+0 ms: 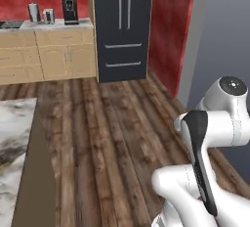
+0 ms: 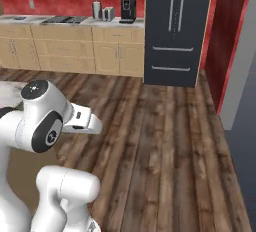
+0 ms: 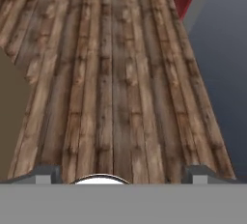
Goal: Move the hot dog bun to the plate on the dining table and place the condiment next to that plate. Then navigate to the fridge and take the sausage and place it on the plate as well.
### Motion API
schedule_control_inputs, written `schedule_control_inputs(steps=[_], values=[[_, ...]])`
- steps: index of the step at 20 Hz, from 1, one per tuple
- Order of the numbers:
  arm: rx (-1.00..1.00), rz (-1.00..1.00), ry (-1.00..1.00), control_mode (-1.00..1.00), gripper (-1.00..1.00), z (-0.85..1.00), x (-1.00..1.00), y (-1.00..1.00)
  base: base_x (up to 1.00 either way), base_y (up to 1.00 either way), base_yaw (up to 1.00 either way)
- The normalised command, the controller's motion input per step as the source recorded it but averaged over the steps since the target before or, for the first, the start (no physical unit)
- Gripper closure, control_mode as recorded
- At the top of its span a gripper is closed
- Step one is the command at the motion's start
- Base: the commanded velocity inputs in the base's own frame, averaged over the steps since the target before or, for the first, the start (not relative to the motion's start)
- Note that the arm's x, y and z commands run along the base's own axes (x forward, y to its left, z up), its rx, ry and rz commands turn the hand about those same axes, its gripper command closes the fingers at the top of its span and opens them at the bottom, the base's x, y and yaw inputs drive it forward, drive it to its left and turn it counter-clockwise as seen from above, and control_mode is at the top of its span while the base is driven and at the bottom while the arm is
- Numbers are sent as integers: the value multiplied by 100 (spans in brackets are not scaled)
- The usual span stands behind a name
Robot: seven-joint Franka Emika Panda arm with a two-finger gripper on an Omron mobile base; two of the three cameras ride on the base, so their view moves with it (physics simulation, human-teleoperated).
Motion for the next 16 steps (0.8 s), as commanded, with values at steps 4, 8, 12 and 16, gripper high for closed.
schedule_control_inputs(steps=[4,8,12,16], values=[[0,0,0,100,-100,0,0,0,100,-76,1],[0,0,0,100,-100,0,0,0,100,-41,8],[0,0,0,100,-100,0,0,0,100,-27,9],[0,0,0,100,-100,0,0,0,100,-28,9]])
